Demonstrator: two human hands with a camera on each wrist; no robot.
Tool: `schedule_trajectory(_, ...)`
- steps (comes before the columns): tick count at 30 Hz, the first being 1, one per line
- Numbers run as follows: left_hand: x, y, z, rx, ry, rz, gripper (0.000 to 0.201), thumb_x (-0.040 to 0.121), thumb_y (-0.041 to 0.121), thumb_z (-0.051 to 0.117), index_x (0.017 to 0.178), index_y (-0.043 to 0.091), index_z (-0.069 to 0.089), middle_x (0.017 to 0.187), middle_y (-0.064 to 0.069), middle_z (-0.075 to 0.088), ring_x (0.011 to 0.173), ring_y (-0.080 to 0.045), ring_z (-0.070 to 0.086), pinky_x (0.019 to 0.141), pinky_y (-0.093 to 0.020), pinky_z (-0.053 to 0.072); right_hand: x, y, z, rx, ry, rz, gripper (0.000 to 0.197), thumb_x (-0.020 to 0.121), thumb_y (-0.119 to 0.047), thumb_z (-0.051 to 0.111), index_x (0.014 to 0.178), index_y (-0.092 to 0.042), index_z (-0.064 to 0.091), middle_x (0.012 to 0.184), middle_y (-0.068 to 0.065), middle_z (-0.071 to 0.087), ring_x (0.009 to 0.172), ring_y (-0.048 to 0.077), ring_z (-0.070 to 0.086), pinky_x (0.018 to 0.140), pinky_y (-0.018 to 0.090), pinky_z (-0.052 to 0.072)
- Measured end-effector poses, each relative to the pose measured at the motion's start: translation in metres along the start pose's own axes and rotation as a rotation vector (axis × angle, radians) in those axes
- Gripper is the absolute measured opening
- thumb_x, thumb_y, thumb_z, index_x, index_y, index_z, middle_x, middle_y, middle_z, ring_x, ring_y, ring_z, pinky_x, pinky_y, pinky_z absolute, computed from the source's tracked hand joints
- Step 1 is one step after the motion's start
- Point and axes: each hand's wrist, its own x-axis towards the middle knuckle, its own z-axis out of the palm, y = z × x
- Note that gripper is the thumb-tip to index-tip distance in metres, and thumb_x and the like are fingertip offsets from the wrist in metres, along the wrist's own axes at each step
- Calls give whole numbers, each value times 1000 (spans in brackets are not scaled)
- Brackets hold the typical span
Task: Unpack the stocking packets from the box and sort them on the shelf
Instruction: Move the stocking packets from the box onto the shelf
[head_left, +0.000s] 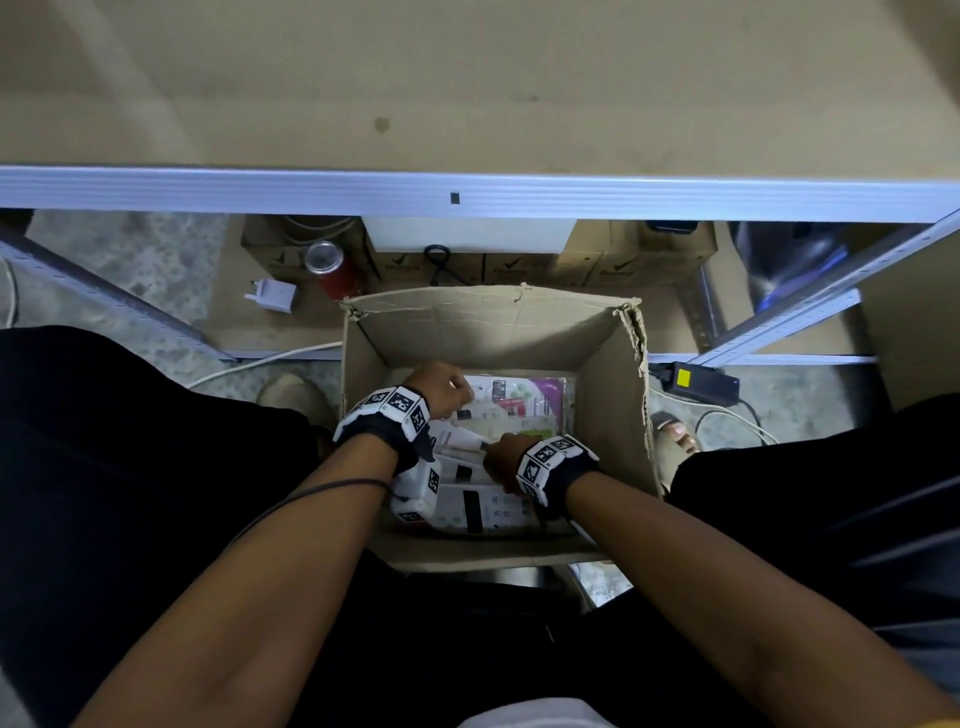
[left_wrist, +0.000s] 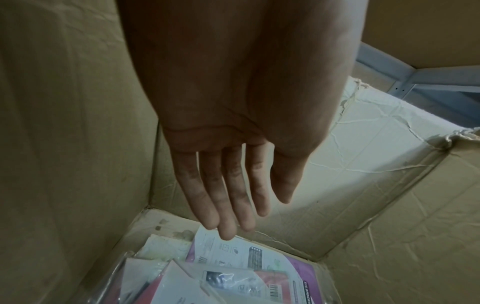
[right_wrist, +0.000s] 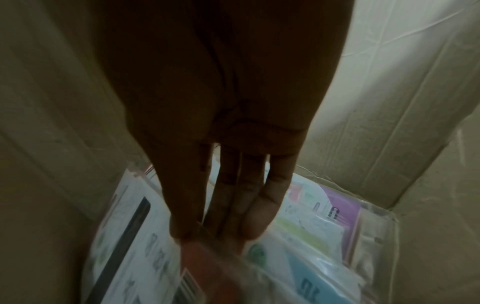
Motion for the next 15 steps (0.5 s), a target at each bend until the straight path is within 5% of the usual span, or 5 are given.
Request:
schedule_trajectory(6,1,-5,4,42,-18,18,11,94,28,63,92,20,70,99,-8,76,90,-23,73,90,-38,58,0,19,6,-14,-18,86,27,96,-20,58,121,-9,61,119,14,62,104,30,65,90,37,54)
schedule_trajectory(10,2,-5,8,44,-35,20,14,94,29,63,94,17,71,97,-12,76,91,-27,73,88,-39,59,0,20,10,5,9,98,24,94,-24,60,111,-8,63,115,15,63,103,32,65,87,37,55)
schedule_trajectory(15,-1,-3,14,102,-41,32,14,95,23,62,94,14,73,103,-10,76,94,-27,72,72,-25,50,-2,16,7,1,4,103,22,93,-27,63,103,-8,66,110,15,66,95,32,68,84,39,57)
